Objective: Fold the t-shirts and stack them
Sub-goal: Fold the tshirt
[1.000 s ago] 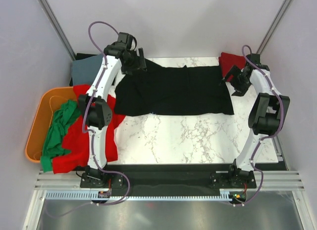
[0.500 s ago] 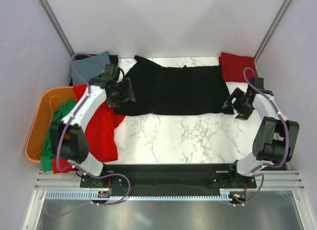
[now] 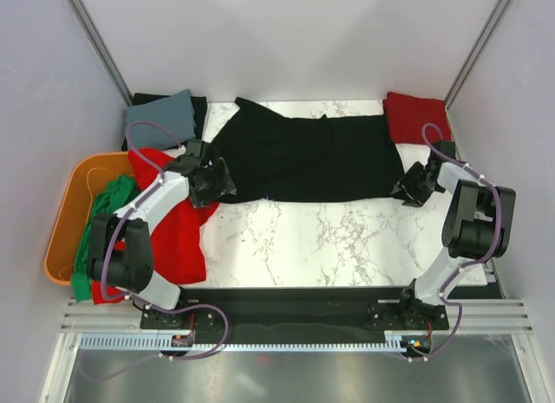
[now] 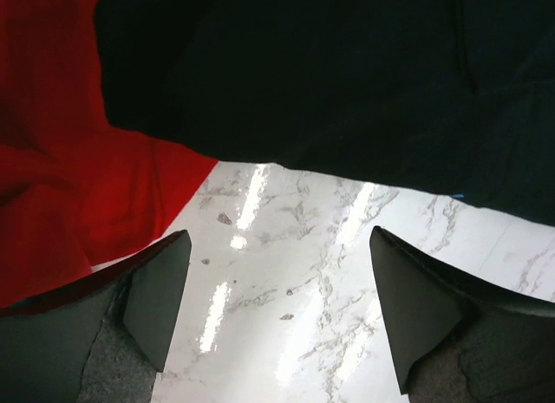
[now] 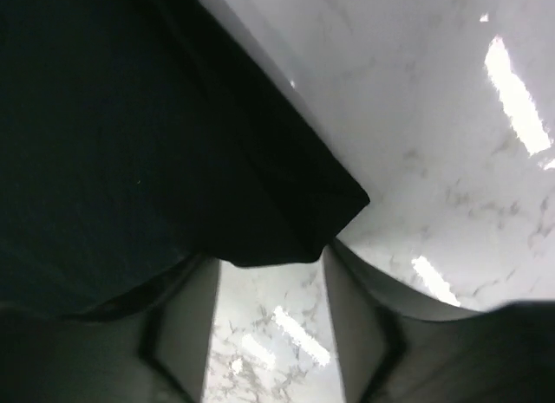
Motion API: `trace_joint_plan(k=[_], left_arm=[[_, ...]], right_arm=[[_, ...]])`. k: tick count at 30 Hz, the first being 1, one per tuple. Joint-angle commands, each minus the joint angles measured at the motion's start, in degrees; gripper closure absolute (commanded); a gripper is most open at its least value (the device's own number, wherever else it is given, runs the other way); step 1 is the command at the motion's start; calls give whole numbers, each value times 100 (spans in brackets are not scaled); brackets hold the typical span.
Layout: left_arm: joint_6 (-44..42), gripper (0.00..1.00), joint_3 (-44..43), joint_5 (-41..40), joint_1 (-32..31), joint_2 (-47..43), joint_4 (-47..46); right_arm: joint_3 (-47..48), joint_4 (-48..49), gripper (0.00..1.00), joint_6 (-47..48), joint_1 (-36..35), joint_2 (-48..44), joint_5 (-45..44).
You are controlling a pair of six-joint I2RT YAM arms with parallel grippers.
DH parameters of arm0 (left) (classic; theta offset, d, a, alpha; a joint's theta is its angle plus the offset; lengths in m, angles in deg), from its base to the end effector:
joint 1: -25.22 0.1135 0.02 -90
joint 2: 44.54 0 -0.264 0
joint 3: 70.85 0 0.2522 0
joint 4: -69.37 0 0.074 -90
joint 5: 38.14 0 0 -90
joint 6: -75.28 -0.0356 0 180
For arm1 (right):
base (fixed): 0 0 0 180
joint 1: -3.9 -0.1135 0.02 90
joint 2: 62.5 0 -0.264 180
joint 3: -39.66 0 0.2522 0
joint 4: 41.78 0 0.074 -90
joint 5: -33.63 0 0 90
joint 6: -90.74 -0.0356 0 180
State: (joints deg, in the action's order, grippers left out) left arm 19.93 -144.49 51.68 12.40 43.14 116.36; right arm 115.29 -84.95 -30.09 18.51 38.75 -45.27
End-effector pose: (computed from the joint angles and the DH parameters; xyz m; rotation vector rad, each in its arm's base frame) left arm 0.2994 -0.0680 0.2202 -0.5056 2.6159 -0.2732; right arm 0.3291 -0.0787 0.1618 1.0281 2.5864 0.3412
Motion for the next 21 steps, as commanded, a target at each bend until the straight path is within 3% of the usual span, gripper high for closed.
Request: trace_joint_plan(k=[1, 2, 5, 12, 15, 18, 21], left_arm=[[305, 9, 38, -535, 51, -49, -361], [314, 10, 46, -596, 51, -32, -379], [331, 11, 46, -868, 51, 126, -432], [358, 16, -94, -1133, 60, 688, -555], [402, 23, -59, -1141, 60, 935, -713], [384, 38, -94, -1220, 60, 1111, -836], [218, 70, -374, -1247, 52, 1094, -740]], right_arm=[[291, 427, 47, -2, 279, 316, -28], [308, 462, 60, -2, 331, 351, -19], [300, 524, 77, -11, 420, 404, 68], [150, 621, 78, -20, 411, 343, 270], [142, 621, 80, -20, 411, 360, 384], [133, 621, 80, -2, 402, 360, 429], [124, 612, 83, -28, 393, 316, 508]])
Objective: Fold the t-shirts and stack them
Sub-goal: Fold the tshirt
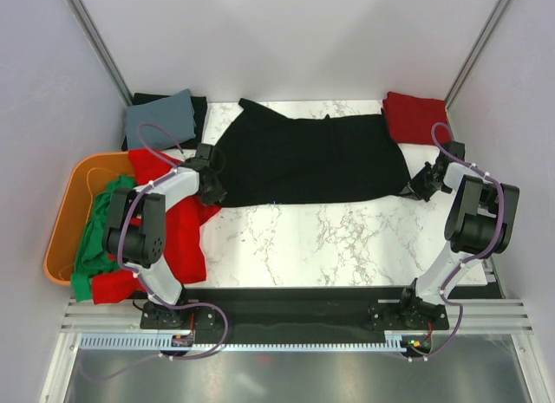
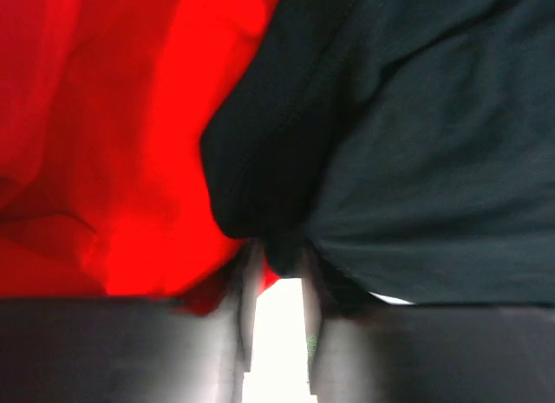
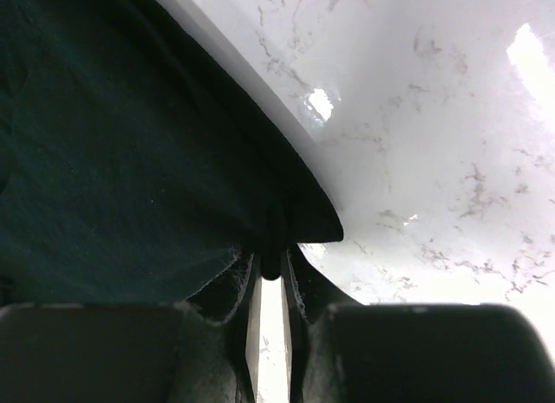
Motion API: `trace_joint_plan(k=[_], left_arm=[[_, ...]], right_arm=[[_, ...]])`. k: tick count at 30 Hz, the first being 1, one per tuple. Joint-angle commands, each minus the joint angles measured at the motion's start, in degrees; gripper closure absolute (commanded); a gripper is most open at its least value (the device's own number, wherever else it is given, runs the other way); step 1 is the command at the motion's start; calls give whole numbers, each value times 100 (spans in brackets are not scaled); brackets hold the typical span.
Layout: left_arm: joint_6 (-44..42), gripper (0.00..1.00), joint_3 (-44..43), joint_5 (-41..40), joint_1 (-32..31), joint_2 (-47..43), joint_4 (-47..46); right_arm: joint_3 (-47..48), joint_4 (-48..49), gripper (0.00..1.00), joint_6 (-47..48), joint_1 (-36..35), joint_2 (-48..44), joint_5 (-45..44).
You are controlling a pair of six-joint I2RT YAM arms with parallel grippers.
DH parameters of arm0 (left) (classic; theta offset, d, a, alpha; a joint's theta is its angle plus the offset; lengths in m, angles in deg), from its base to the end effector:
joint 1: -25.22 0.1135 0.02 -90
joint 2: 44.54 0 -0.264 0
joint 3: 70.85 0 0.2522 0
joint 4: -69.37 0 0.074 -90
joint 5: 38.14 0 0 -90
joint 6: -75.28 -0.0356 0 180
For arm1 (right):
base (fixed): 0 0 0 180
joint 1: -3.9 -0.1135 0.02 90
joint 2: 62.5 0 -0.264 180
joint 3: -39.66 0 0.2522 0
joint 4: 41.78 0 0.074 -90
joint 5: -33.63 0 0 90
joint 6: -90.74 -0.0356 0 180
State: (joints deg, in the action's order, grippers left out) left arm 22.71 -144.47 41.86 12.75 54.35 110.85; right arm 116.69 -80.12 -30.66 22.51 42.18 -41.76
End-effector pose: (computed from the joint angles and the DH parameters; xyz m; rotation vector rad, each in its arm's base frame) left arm 0.3254 -0.0656 0.1665 -0.6313 2.6272 -0.0201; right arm 0.3388 -0.1046 0.1528 1.0845 2.5009 0.4117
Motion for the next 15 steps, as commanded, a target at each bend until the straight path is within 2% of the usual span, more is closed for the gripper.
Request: trace_joint_plan(k=[1, 3, 4, 9, 12, 14, 15], left_arm=[[-69, 79, -439, -344, -10, -132, -136], [-157, 86, -666, -589, -62, -527, 82], [-183, 95, -772, -660, -54, -642, 188], [-517, 98, -1597, -767, -54, -1126, 892], [-561, 86, -1679, -557, -54, -1310, 1200], [-500, 62, -1460, -337, -54, -1468, 1218], [-491, 59, -1363, -266, -54, -1504, 1218]], right_arm=[[-7, 120, 84, 20, -15, -53, 234], [80, 6, 87, -15, -33, -176, 323], [133, -55, 87, -24, -24, -229, 340], [713, -705, 90, -68, -33, -729, 332], [933, -1039, 89, -33, -42, -984, 297], [899, -1162, 89, 28, -33, -1099, 332], [846, -1198, 88, 55, -33, -1125, 341]])
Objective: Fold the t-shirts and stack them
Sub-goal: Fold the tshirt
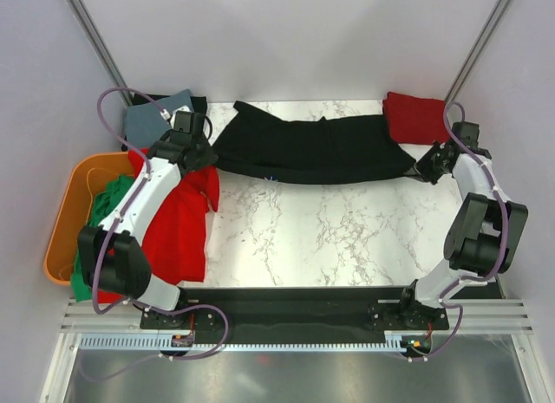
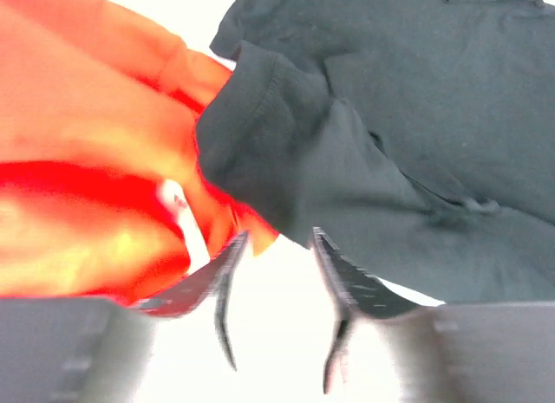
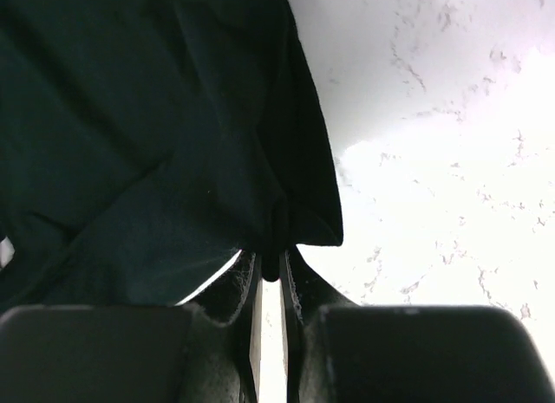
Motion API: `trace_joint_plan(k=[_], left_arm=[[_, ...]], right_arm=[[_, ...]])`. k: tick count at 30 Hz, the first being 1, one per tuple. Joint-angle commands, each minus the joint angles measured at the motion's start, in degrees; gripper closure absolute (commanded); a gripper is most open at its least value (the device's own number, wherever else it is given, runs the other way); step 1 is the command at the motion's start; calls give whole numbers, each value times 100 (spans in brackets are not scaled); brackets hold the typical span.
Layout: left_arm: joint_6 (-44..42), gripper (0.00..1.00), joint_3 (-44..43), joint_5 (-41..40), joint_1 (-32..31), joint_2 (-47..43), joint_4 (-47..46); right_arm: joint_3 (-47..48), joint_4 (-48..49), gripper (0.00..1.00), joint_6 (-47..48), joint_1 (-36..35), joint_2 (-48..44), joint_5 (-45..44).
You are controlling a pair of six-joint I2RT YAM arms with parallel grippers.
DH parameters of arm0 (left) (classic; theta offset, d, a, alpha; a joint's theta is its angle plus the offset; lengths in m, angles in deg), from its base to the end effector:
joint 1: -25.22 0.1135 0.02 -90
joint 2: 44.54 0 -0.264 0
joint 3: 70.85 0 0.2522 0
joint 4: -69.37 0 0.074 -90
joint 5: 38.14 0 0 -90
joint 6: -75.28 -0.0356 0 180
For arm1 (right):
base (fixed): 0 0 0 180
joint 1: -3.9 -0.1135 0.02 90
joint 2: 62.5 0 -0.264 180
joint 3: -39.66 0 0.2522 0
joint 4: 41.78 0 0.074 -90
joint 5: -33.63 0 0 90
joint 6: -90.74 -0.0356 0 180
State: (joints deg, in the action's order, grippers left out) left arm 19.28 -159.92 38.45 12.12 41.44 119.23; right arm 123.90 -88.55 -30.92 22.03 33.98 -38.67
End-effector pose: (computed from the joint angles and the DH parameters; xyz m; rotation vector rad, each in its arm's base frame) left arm 0.3211 -0.0662 0.3113 -0.5360 2.3001 -0.1192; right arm 0.3377 -0.0992 0.2298 0.9926 2.4053 0.4869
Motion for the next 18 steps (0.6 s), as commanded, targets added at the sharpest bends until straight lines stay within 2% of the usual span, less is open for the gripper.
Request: trace_joint_plan(k=[1, 5, 8, 9, 12, 14, 18], left_arm=[[-122, 57, 279, 127, 10, -239, 381], [45, 56, 824, 312, 10, -344, 346], [89, 49, 1219, 392, 10, -327, 214], [89, 43, 1386, 409, 10, -310, 170], [72, 38, 1633, 392, 10, -187, -58], [28, 35, 1686, 366, 10, 6, -190], [2, 35, 1607, 164, 10, 340, -453]], right_arm=[[63, -381, 88, 125, 15, -341, 32], [-578, -434, 83, 344, 15, -578, 24], [-1008, -320, 76, 397, 15, -701, -3], [-1088, -294, 74, 441, 15, -710, -11], [-1247, -205, 65, 485, 15, -649, -46], [-1247, -144, 63, 477, 15, -544, -55], [-1194, -56, 62, 459, 15, -359, -187]])
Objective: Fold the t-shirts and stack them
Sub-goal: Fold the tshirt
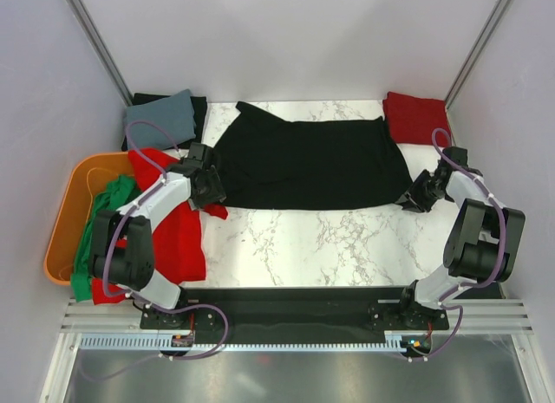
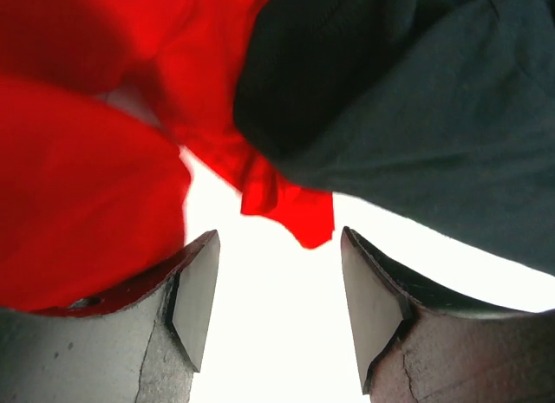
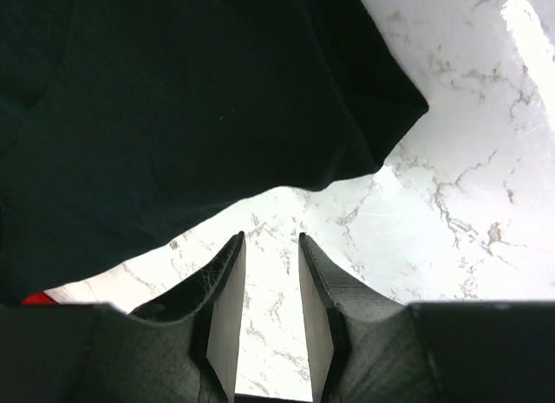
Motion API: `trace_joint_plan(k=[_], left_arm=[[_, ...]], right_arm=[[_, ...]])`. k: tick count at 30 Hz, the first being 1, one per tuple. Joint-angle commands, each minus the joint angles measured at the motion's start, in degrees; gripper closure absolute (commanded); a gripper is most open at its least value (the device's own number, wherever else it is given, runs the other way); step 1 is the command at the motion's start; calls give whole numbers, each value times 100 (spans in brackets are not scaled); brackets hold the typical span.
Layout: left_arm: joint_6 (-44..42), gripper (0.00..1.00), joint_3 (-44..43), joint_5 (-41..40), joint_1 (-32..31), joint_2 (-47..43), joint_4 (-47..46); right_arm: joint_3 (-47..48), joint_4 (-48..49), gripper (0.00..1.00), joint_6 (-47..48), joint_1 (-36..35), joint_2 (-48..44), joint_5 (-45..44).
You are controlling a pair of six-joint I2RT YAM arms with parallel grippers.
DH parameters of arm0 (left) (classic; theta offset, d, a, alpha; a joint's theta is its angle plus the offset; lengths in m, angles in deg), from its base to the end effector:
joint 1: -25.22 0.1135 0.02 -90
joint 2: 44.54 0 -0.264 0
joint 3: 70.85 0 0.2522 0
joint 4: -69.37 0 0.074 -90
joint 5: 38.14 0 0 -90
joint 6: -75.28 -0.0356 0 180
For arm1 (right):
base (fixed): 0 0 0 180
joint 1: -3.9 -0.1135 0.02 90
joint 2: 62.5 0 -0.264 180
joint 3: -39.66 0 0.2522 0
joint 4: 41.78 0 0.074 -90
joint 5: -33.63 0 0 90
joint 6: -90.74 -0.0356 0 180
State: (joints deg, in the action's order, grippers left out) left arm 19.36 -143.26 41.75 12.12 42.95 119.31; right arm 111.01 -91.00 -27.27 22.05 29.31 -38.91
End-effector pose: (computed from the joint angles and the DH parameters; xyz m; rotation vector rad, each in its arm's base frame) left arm 0.2917 -0.0615 0.2128 -0.5382 2.6188 -0.0203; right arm 0.2904 -0.0840 0.1880 1.0188 2.5859 0.4678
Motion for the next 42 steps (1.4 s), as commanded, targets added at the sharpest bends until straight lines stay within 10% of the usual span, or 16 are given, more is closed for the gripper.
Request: trace_joint_plan(k=[1, 11, 15, 21, 31, 42], left_arm=[[-7, 35, -67, -210, 10, 225, -524], [-148, 44, -629, -588, 80, 1139, -1060], [-192, 74, -919, -633, 97, 1350, -1078], [-271, 89, -1455, -677, 89, 964, -684], [-465, 91, -2335, -694, 106, -300, 590], [537, 87, -324, -185, 106, -2594, 1154]], right_arm=[[113, 206, 62, 77, 4, 153, -189], [368, 417, 65, -3, 4, 619, -260], [429, 409, 67, 6, 13, 671, -243], [526, 348, 75, -125, 4, 558, -93], [1423, -689, 85, -38, 74, -329, -31], [-677, -532, 96, -134, 329, -1771, -50]])
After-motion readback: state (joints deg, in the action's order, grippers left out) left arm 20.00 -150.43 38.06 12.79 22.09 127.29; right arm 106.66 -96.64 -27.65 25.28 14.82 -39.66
